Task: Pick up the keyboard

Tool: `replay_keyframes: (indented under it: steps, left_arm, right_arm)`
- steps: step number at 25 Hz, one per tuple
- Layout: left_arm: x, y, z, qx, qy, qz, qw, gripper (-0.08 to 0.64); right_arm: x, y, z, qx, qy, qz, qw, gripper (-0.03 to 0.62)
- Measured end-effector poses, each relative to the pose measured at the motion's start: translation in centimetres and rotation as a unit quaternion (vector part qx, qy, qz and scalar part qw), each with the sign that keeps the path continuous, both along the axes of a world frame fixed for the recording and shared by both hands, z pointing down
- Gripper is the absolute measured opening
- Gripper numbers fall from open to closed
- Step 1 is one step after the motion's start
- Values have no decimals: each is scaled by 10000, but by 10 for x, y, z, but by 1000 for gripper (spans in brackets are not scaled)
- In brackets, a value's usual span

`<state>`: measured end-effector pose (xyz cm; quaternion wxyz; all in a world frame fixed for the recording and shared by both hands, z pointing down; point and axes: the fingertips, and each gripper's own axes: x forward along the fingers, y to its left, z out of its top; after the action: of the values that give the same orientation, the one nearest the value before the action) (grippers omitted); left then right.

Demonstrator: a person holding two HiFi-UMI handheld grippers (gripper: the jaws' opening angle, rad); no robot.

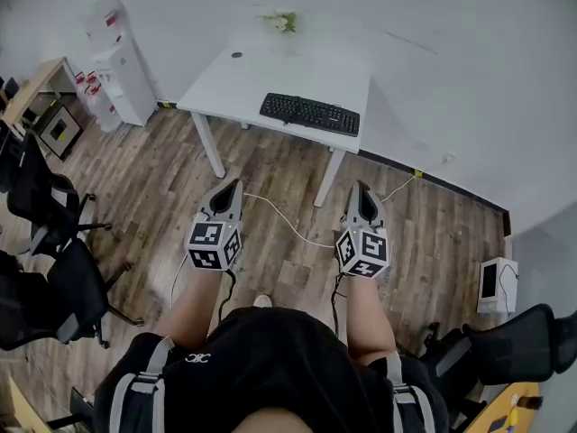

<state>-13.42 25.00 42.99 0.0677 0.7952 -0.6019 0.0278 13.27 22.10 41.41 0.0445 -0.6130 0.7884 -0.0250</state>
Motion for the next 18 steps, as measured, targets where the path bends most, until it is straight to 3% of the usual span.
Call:
replay_keyframes:
  steps: [12,18]
  left_arm:
    - [-22,-36,-12,381,-273,126,9988,9]
    - [-38,-56,-4,339,-302,282,9986,9]
  right_arm:
    - [-27,-24,-2,30,-43,100,9999,5]
    - [-39,-29,7,11,-37,315,9995,5]
